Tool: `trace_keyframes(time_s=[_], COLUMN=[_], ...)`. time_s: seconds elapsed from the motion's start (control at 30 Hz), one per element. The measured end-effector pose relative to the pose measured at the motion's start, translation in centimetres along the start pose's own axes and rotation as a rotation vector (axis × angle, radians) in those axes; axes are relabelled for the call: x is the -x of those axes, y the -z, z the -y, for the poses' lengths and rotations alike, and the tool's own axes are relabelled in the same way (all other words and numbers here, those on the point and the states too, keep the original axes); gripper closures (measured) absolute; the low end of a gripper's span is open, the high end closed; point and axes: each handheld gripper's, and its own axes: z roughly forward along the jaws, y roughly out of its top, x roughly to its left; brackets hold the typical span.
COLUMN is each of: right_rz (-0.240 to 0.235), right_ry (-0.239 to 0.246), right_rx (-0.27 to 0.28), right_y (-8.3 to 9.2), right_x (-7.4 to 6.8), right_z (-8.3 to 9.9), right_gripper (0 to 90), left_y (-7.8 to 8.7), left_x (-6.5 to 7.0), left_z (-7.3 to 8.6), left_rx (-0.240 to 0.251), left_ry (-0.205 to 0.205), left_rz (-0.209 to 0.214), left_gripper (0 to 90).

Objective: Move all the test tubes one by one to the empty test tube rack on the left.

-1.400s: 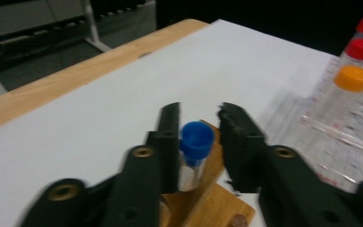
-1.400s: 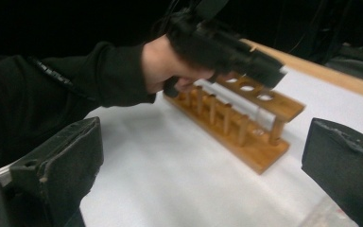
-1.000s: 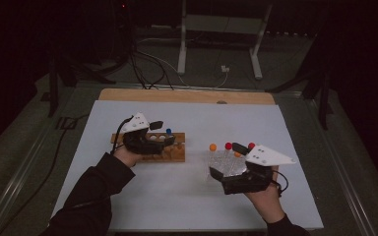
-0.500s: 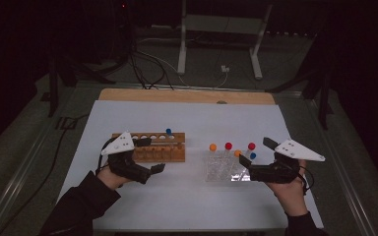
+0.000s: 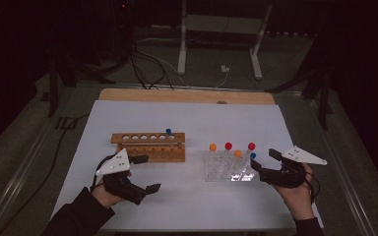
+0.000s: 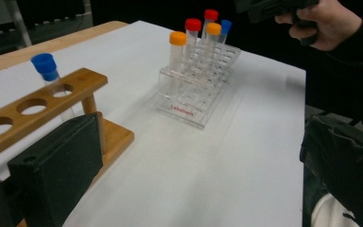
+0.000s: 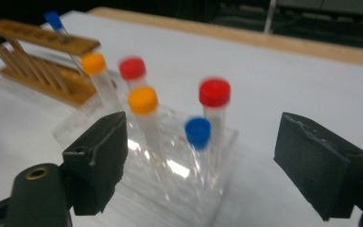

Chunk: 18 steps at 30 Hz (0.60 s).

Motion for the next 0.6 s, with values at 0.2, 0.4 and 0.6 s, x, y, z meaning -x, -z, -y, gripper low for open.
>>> trace_keyframes(time_s=[0.2, 0.4, 0.6], right_rz=[-0.019, 0.012, 0.021], right_ry=[-0.015, -0.007, -0.001], right_rx=[-0.064, -0.121, -0.161], right_y=[-0.8, -1.8, -2.5], right_x=[0.4, 0.2, -0.1], right_z=[0.7, 1.1, 1.2], right_gripper=[37.1, 48.4, 60.6], left_y=[0.1, 0.1, 0.1], left_x=[0.1, -0.2, -0.2], left_z=[0.5, 0.6, 0.8], left_rx=[-0.001, -0.002, -0.006], left_ry=[0.004, 0.007, 0.011], left_rz=[0.005, 0.002, 0.002], left_gripper=[1.0, 1.0, 1.0])
